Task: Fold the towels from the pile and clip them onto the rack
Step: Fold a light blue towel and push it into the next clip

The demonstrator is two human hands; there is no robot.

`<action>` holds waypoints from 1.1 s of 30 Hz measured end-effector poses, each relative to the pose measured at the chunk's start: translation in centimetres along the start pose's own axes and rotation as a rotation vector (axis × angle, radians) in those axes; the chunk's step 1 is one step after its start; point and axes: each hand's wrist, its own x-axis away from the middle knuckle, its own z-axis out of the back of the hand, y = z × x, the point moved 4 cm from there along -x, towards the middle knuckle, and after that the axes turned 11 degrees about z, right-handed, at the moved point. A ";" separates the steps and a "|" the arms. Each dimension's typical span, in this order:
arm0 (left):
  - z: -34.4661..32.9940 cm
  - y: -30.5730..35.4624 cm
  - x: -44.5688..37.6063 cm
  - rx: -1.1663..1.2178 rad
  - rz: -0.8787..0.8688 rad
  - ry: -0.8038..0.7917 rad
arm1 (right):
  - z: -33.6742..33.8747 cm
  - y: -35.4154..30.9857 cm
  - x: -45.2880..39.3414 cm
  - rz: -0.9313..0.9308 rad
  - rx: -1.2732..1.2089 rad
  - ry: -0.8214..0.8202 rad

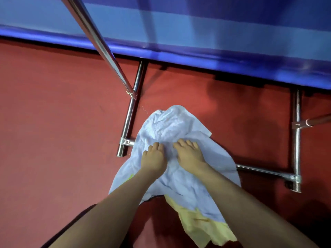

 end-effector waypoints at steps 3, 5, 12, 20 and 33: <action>-0.4 -0.2 -0.2 0.018 -0.034 0.023 | -0.2 -0.1 -0.2 0.021 0.002 0.084; -0.1 0.1 0.3 0.036 -0.059 0.047 | 0.4 -0.3 0.2 0.029 0.007 0.174; 2.2 1.7 3.9 0.200 -0.086 0.071 | 5.0 -1.5 5.2 0.093 -0.036 0.433; 11.0 4.3 11.6 0.709 -0.140 0.053 | 11.6 -3.1 12.5 0.010 -0.261 0.671; 28.0 9.0 27.9 0.734 -0.374 0.506 | 29.9 -8.5 26.4 0.129 -0.414 0.998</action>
